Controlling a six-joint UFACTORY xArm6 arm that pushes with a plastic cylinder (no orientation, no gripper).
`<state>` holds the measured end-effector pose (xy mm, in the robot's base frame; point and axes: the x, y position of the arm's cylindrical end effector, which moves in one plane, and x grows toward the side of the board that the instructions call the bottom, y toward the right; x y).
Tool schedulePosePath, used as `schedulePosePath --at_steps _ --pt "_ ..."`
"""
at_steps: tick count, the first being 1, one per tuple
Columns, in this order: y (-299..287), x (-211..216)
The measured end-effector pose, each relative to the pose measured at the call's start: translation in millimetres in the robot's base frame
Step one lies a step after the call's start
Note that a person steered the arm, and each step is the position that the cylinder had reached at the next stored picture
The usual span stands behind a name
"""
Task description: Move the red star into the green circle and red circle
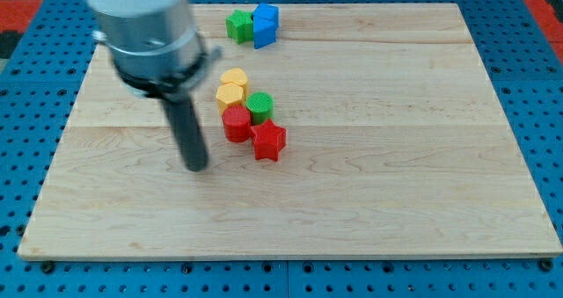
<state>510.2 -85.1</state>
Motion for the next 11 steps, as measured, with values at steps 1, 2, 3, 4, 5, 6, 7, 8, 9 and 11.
schedulePosePath --at_steps 1,2,3,4,5,6,7,8,9,11 --pt "42 -7" --pt "48 -28" --pt "46 -49" --pt "42 -12" --pt "95 3" --pt "125 -33" --pt "120 -63" --pt "81 -75" --pt "78 -86" --pt "139 -100"
